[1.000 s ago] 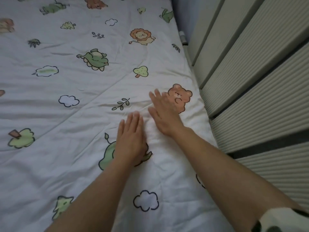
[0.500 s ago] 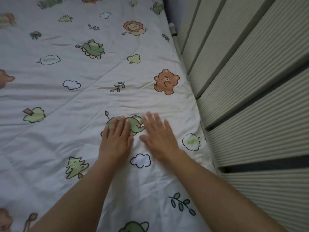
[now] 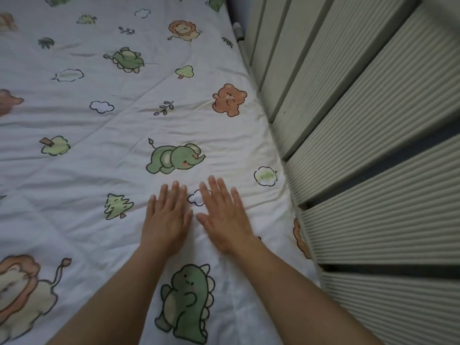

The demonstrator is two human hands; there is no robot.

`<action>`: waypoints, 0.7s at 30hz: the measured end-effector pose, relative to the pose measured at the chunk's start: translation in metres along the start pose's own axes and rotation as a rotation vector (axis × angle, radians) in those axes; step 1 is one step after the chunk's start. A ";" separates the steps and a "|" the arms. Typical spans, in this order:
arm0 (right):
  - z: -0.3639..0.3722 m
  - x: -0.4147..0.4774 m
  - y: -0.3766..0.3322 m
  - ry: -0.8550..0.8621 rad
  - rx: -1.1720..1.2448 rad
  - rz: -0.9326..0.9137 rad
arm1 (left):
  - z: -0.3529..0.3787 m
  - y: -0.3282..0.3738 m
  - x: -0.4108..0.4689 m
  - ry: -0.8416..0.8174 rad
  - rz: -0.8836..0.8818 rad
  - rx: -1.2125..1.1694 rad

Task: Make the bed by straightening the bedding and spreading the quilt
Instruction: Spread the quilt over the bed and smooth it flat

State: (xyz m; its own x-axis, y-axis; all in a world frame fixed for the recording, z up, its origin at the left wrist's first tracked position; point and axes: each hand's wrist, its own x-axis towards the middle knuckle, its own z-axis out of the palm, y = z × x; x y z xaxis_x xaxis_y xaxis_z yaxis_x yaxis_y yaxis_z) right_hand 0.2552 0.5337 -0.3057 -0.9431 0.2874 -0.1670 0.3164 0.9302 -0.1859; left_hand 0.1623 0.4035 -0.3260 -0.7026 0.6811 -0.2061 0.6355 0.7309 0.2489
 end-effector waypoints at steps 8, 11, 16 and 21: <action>0.016 -0.091 0.096 -0.068 -0.027 0.740 | 0.018 0.009 -0.059 -0.082 -0.010 0.029; 0.001 -0.106 0.064 -0.010 -0.048 0.632 | 0.017 0.015 -0.080 -0.068 -0.006 -0.005; 0.018 -0.118 -0.029 0.002 0.024 0.153 | 0.020 0.030 -0.114 -0.056 0.016 0.020; 0.039 -0.163 0.008 -0.100 -0.030 0.192 | 0.037 0.030 -0.140 -0.090 0.059 0.052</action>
State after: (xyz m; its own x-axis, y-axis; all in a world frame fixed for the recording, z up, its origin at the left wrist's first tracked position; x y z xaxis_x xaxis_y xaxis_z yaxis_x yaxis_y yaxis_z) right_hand 0.4154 0.4857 -0.3177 -0.8507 0.4369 -0.2923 0.4842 0.8677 -0.1123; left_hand 0.2922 0.3318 -0.3245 -0.6331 0.7228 -0.2771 0.6925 0.6888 0.2145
